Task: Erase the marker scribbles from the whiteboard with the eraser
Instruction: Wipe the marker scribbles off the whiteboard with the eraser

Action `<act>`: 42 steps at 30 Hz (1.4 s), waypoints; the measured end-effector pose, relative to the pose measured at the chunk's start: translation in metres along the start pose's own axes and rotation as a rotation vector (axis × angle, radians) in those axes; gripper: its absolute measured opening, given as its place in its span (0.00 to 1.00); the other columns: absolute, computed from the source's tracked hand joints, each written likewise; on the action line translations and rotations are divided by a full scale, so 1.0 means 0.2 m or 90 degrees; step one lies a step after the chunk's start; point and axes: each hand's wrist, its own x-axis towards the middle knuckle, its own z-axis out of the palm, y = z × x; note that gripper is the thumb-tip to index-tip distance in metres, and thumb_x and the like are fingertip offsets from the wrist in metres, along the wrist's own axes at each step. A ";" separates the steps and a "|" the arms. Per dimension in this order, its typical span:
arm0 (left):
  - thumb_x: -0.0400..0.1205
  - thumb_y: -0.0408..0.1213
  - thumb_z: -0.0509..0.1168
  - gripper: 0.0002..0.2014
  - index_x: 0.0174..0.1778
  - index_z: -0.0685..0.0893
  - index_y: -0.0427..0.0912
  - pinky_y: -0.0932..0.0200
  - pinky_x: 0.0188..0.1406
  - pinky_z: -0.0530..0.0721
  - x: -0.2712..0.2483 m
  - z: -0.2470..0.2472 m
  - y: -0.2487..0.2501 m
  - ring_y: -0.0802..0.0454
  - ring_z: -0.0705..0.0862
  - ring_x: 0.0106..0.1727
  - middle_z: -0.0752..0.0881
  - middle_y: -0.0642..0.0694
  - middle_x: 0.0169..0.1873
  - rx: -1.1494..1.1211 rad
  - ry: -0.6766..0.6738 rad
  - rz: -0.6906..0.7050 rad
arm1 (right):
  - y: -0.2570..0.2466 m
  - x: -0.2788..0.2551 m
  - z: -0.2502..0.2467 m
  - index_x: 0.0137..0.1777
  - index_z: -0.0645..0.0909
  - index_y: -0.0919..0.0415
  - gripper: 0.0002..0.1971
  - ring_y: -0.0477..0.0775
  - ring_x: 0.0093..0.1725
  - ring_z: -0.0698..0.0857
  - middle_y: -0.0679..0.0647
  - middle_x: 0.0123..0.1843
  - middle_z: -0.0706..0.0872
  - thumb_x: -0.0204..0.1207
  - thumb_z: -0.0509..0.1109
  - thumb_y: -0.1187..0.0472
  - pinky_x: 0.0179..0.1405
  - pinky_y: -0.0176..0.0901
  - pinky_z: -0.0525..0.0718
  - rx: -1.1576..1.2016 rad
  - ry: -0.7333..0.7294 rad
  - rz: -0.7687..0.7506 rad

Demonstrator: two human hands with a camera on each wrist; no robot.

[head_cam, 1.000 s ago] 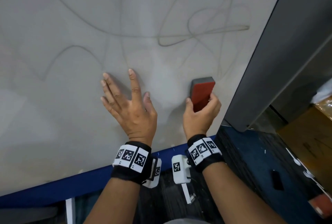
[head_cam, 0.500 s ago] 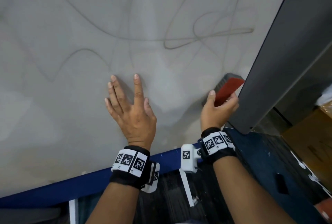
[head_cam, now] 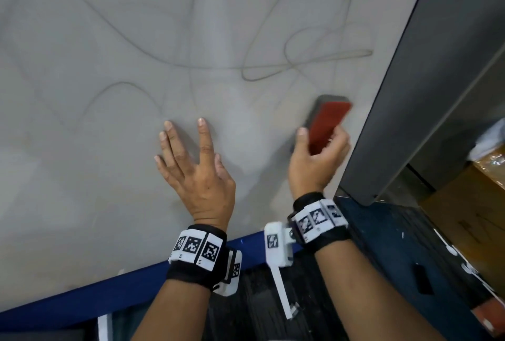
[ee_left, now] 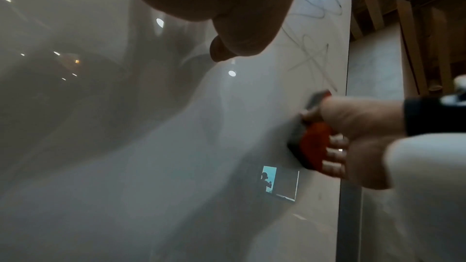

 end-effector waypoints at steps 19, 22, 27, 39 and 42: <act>0.79 0.31 0.70 0.26 0.75 0.78 0.44 0.40 0.66 0.74 0.08 -0.19 -0.23 0.41 0.75 0.70 0.69 0.44 0.75 -0.114 0.024 0.080 | -0.16 -0.17 0.12 0.66 0.76 0.66 0.31 0.63 0.59 0.78 0.61 0.61 0.77 0.67 0.82 0.55 0.53 0.60 0.83 0.044 -0.024 -0.088; 0.80 0.30 0.68 0.24 0.74 0.79 0.42 0.45 0.62 0.78 0.10 -0.27 -0.34 0.44 0.78 0.66 0.74 0.43 0.71 -0.169 0.021 0.066 | -0.29 -0.35 0.21 0.67 0.75 0.65 0.32 0.63 0.58 0.78 0.59 0.61 0.76 0.67 0.82 0.54 0.53 0.60 0.83 0.060 -0.036 -0.083; 0.84 0.43 0.65 0.21 0.73 0.78 0.43 0.57 0.55 0.83 0.19 -0.46 -0.47 0.54 0.82 0.56 0.82 0.50 0.57 -0.296 -0.057 0.030 | -0.42 -0.73 0.37 0.67 0.72 0.56 0.28 0.61 0.60 0.78 0.60 0.61 0.76 0.69 0.76 0.50 0.55 0.61 0.84 0.022 -0.199 -0.267; 0.79 0.42 0.73 0.38 0.83 0.66 0.35 0.64 0.58 0.76 0.29 -0.62 -0.64 0.48 0.74 0.65 0.74 0.39 0.69 -0.216 0.005 -0.044 | -0.65 -0.98 0.48 0.65 0.85 0.62 0.17 0.55 0.53 0.86 0.51 0.56 0.85 0.79 0.65 0.70 0.53 0.43 0.86 0.095 -0.304 -0.309; 0.79 0.39 0.73 0.39 0.83 0.63 0.35 0.49 0.60 0.82 0.33 -0.60 -0.67 0.41 0.74 0.62 0.70 0.39 0.70 -0.158 0.021 -0.017 | -0.65 -0.97 0.48 0.62 0.88 0.62 0.17 0.55 0.52 0.83 0.50 0.53 0.87 0.78 0.64 0.73 0.55 0.31 0.80 0.070 -0.324 -0.361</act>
